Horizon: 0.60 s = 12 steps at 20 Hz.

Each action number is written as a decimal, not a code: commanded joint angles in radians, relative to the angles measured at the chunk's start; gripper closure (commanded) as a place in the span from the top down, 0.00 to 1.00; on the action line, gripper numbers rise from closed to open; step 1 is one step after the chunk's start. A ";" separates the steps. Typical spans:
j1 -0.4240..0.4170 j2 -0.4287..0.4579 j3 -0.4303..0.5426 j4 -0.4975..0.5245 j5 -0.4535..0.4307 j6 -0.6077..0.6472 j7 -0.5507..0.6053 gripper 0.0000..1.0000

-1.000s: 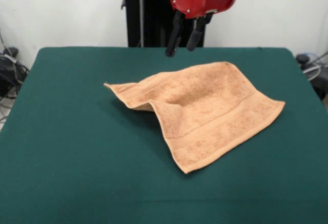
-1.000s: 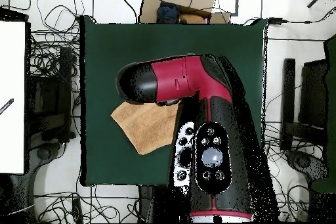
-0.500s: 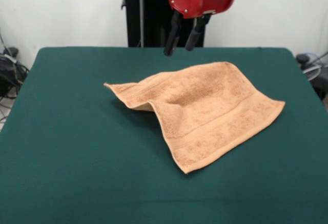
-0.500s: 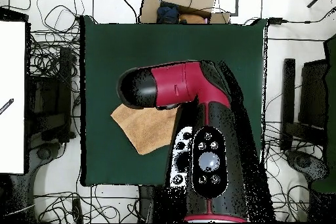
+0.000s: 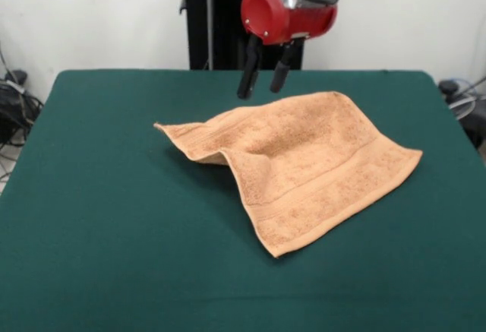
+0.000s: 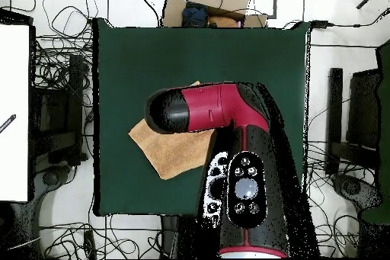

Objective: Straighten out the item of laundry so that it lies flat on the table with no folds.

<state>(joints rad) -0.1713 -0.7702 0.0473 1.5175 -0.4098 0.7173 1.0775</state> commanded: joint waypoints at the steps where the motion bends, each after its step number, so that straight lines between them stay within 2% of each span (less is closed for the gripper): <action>1: -0.012 0.068 -0.008 0.167 0.037 -0.137 0.298 1.00; 12: -0.030 0.109 -0.007 0.188 0.066 -0.219 0.256 1.00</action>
<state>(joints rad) -0.1869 -0.7068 0.0469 1.5960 -0.3779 0.5530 1.0775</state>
